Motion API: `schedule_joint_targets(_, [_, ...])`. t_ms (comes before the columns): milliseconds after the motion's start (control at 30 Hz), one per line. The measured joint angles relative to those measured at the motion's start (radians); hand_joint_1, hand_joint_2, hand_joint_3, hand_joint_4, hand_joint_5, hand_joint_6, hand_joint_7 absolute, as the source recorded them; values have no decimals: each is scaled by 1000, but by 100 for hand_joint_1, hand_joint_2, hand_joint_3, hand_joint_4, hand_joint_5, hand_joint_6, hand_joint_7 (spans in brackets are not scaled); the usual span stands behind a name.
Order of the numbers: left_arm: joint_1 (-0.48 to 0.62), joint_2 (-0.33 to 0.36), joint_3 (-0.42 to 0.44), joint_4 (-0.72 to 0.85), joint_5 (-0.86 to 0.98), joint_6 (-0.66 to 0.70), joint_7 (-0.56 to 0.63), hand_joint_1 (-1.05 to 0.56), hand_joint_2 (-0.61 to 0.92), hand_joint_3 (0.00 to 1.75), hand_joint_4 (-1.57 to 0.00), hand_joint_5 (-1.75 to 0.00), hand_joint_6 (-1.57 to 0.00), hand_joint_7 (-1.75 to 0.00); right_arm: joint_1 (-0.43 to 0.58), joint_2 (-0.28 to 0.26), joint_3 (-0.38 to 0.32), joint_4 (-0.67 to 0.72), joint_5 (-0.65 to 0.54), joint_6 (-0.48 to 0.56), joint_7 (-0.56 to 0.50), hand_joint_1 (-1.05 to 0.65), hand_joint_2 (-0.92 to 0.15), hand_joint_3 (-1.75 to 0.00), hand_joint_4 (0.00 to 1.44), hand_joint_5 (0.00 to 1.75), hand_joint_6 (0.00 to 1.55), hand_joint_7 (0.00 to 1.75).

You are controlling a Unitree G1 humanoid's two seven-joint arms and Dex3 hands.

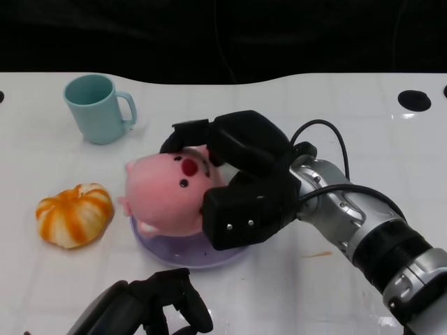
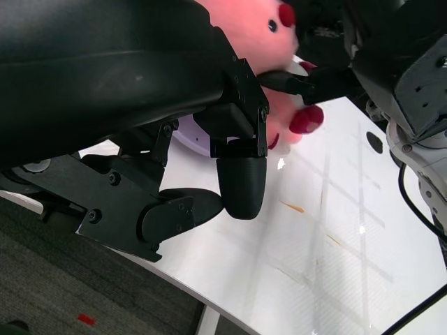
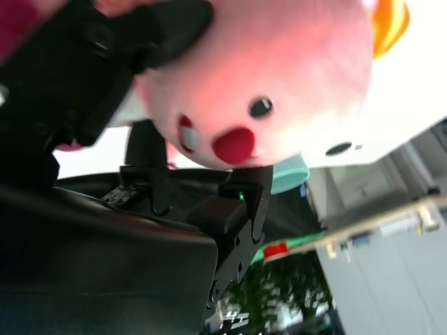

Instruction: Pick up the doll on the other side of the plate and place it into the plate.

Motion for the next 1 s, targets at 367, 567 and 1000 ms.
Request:
schedule_joint_targets(367, [7, -2, 0, -11, 0, 7, 0, -23, 74, 78, -66, -175, -65, -127, 1, -75, 41, -157, -23, 82, 221, -87, -92, -19, 0, 26, 5, 0])
schedule_joint_targets(567, [12, -2, -1, -26, 1, 21, 0, -24, 74, 79, -67, -175, -64, -128, 46, -126, 38, -303, -9, 93, 283, -87, -92, -20, 0, 27, 8, 2])
schedule_joint_targets(1000, [0, -2, -4, -34, 18, 40, 0, -25, 73, 79, -69, -175, -65, -126, 284, -232, -114, -535, 187, -54, 278, -60, -92, -18, 36, 87, 53, 20])
